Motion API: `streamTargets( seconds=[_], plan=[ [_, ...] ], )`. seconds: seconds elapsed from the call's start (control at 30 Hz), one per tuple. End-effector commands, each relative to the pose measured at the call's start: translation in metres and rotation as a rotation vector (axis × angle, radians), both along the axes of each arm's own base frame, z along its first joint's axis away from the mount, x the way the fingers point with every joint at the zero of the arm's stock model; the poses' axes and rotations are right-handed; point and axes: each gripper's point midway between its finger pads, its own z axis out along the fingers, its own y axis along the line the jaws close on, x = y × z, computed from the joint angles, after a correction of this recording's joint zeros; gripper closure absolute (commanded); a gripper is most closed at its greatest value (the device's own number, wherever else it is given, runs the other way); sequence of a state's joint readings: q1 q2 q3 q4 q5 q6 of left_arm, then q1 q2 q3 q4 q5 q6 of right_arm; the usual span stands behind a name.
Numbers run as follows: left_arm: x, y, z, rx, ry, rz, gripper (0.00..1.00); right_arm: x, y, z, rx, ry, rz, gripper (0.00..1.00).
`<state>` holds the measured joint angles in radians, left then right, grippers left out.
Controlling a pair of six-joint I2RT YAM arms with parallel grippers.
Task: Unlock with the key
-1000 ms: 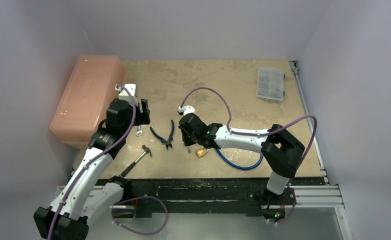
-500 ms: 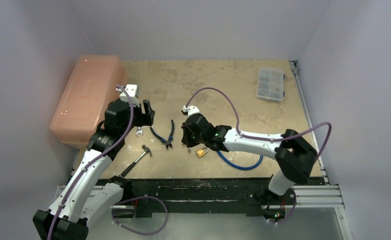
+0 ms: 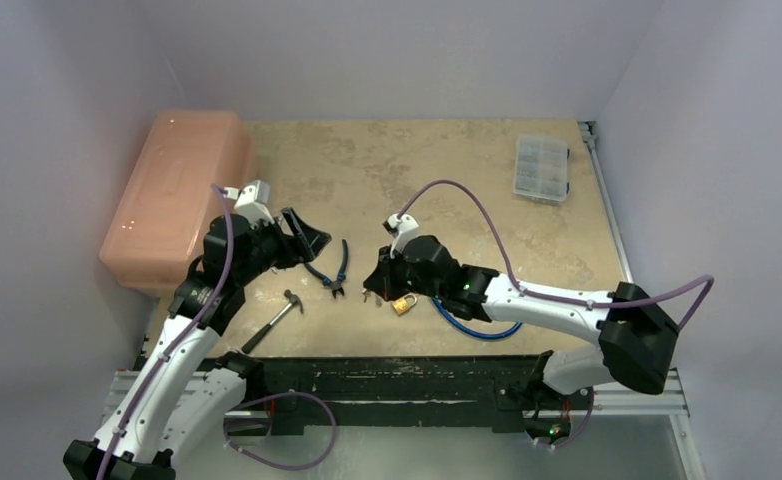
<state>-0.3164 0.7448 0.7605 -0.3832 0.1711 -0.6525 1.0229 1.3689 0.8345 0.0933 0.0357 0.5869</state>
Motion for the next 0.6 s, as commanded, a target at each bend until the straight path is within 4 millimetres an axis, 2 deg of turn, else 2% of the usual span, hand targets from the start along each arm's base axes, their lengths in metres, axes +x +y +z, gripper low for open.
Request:
streamTargets(
  seconds=[0.0,0.13,0.23,0.33,0.37,0.4,0.5,0.57],
  plan=[
    [-0.01,-0.008,-0.005,-0.08,0.072,-0.016,0.3,-0.007,0.02,0.007,0.095,0.018,0.056,1.0],
    [-0.01,0.001,-0.007,-0.037,0.064,0.018,0.28,-0.018,0.023,-0.032,0.104,0.092,0.081,1.0],
    [-0.014,-0.004,-0.022,-0.057,0.109,-0.002,0.28,-0.029,0.024,-0.061,0.077,0.155,0.117,1.0],
    [-0.015,0.001,-0.032,-0.025,0.128,0.014,0.28,-0.042,0.02,-0.082,0.06,0.212,0.148,1.0],
    [-0.015,0.004,-0.031,-0.009,0.124,0.023,0.28,-0.045,0.018,-0.086,0.055,0.22,0.154,0.95],
    [-0.015,0.007,-0.03,0.01,0.123,0.029,0.28,-0.047,0.014,-0.09,0.042,0.224,0.156,0.85],
    [-0.01,0.015,-0.021,0.089,0.1,0.034,0.25,-0.049,0.0,-0.093,0.0,0.206,0.139,0.43],
    [-0.005,0.024,-0.016,0.171,0.09,0.044,0.23,-0.047,-0.009,-0.089,-0.038,0.179,0.13,0.3]
  ],
)
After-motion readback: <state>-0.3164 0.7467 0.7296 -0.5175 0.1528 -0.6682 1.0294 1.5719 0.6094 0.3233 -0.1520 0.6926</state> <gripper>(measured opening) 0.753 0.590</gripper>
